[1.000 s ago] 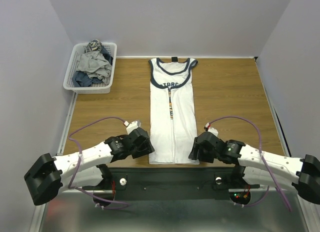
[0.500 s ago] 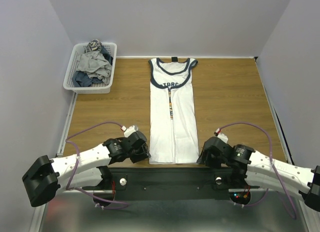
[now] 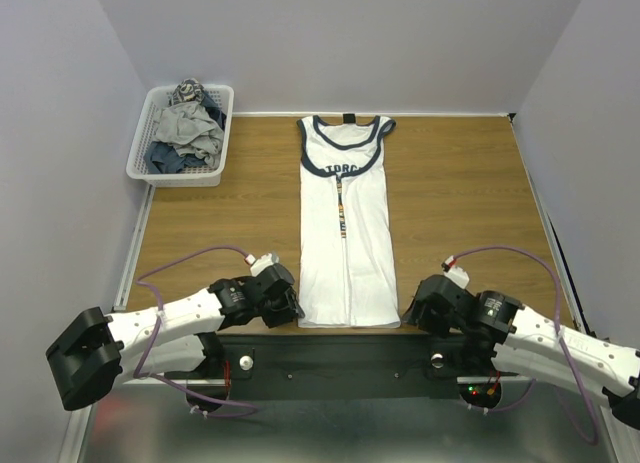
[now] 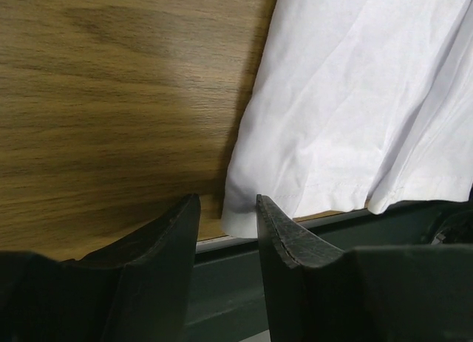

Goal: Fold and stack the tank tops
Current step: Fold the tank top

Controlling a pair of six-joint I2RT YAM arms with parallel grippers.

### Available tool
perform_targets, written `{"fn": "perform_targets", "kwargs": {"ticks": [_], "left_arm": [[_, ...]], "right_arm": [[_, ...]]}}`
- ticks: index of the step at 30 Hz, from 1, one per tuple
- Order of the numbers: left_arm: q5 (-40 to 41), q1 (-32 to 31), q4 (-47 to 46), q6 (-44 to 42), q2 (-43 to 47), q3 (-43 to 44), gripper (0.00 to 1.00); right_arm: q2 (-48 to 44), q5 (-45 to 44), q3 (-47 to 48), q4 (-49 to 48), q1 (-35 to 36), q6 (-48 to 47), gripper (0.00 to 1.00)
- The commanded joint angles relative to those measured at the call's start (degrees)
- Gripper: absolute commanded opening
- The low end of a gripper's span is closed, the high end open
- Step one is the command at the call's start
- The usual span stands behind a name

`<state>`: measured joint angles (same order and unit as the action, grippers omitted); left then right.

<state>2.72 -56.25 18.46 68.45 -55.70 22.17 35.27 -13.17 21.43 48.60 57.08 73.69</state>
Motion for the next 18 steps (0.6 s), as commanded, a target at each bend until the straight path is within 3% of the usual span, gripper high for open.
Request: {"fn": "perform_targets", "kwargs": {"ticks": [1, 18], "left_arm": [[-0.17, -0.44, -1.06, 0.02, 0.42, -0.81, 0.47], [-0.35, -0.70, -1.58, 0.55, 0.68, -2.57, 0.45]], "right_arm": [[0.77, -3.62, 3.35, 1.24, 0.40, 1.19, 0.57], [11.75, -0.37, 0.63, -10.98, 0.40, -1.09, 0.52]]}}
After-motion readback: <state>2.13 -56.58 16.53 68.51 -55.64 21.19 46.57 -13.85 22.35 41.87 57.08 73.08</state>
